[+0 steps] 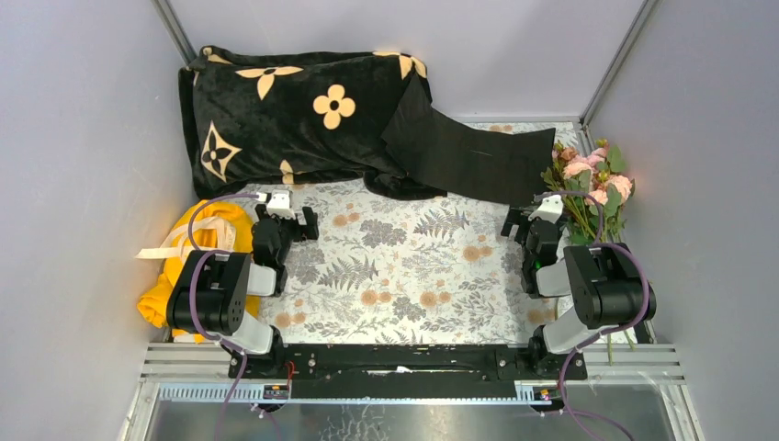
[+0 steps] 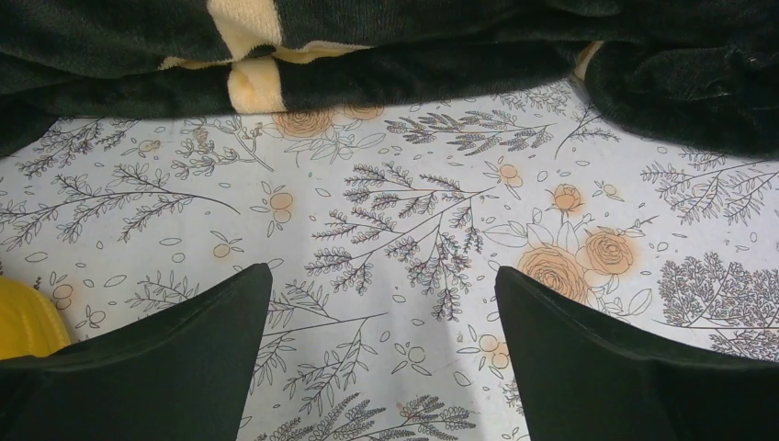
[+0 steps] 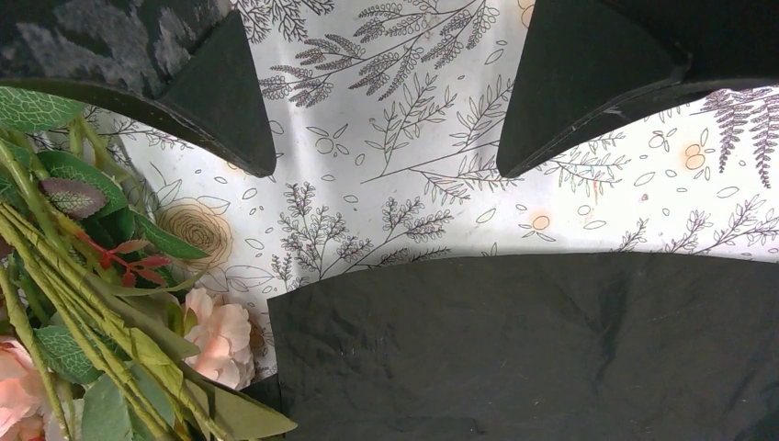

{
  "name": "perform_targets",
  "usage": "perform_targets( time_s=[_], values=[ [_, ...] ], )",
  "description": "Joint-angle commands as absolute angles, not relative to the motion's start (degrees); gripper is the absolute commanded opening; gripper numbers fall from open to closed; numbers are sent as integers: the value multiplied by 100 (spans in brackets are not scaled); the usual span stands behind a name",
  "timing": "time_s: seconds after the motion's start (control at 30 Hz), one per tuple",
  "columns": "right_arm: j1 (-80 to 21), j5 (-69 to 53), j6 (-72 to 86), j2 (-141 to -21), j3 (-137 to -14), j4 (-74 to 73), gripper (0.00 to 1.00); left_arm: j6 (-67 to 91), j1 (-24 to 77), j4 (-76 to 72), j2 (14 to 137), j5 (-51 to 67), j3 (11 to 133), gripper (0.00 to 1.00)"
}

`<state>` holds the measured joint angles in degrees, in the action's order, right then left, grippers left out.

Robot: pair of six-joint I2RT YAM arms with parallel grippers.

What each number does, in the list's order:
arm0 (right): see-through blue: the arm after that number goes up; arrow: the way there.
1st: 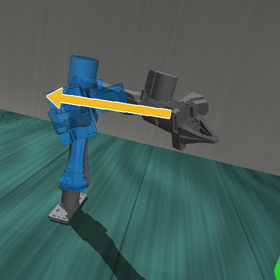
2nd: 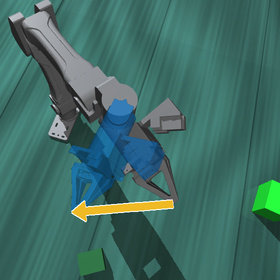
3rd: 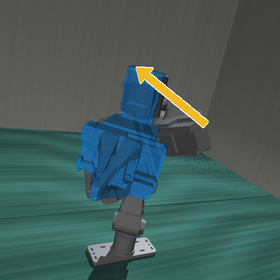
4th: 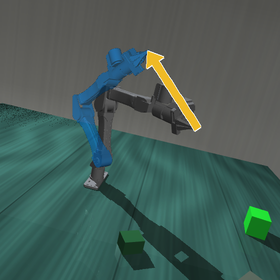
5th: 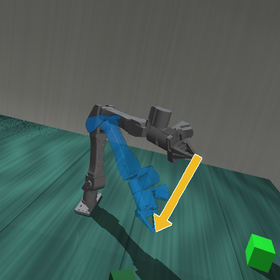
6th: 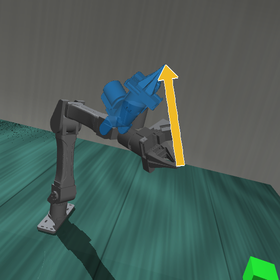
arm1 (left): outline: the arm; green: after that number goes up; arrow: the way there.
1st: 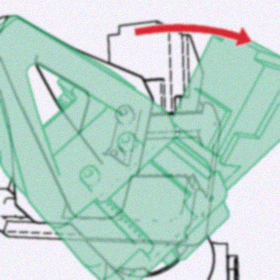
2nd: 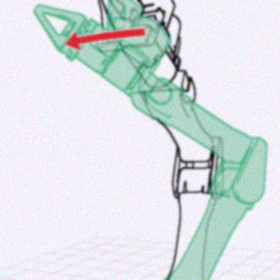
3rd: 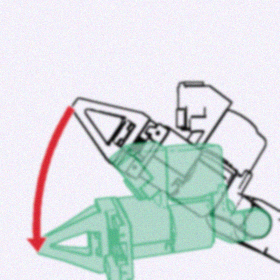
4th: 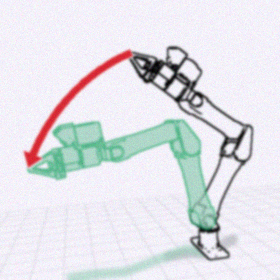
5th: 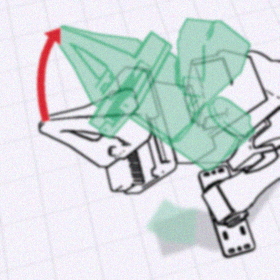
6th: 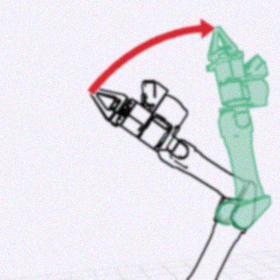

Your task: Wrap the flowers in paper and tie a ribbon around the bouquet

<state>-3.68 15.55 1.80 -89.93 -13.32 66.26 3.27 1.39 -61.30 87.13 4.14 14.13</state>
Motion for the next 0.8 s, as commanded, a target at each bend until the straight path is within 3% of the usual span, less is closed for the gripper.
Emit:
perform_targets(
  time_s=[0.0,0.2,0.37,0.47,0.6,0.77],
  values=[
    [-343,1635,139,-8639,-1478,6735,100,220,115,-6596,8650,435,1481,99],
    [-338,1175,478,-7526,-2552,3992,100,220,116,-6595,8637,438,1475,99],
    [-397,-721,910,-7658,-4036,1888,100,219,55,-6461,8614,640,1556,99],
    [-792,-1006,971,-7800,-4632,1328,100,273,2,-4450,8126,645,2521,99],
    [-1849,-327,814,-8111,-5493,780,98,216,9,-1973,7604,1064,3941,96],
    [-2747,111,943,-8953,-6616,662,81,232,9,-237,7091,2323,4867,86]
  ],
)
